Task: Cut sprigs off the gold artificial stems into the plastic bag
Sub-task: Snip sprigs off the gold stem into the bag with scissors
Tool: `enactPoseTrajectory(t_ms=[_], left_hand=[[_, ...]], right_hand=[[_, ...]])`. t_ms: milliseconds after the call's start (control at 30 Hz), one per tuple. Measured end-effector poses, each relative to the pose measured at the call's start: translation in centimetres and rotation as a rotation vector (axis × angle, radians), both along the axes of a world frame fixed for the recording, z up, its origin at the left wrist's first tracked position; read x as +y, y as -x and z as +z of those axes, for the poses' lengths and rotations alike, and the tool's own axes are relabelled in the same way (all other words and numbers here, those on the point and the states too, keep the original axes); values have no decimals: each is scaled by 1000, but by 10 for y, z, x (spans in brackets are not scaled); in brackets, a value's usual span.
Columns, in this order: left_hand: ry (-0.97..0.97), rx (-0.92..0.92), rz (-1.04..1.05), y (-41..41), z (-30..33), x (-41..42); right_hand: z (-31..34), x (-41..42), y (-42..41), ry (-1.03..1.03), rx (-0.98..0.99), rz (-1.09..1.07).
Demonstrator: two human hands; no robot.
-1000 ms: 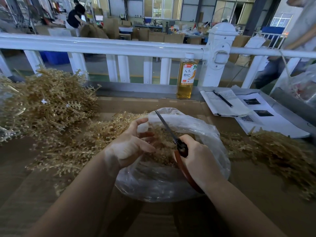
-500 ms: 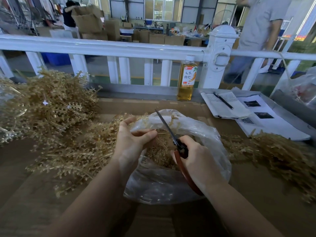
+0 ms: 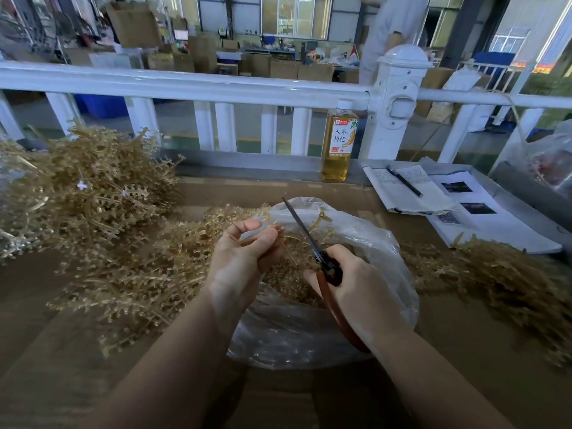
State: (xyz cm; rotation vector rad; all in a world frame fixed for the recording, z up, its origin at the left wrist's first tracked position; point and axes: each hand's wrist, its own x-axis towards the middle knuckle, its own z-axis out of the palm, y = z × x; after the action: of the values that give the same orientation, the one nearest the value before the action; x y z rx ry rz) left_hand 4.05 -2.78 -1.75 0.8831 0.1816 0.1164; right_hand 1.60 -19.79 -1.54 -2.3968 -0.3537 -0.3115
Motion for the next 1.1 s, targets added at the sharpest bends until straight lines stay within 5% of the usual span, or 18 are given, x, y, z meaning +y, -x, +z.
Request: enactPoseTrajectory(t_ms=[1100], left_hand=[[-51,52,-45,1,-4,-5]], right_hand=[[-7,5,0,60,13,35]])
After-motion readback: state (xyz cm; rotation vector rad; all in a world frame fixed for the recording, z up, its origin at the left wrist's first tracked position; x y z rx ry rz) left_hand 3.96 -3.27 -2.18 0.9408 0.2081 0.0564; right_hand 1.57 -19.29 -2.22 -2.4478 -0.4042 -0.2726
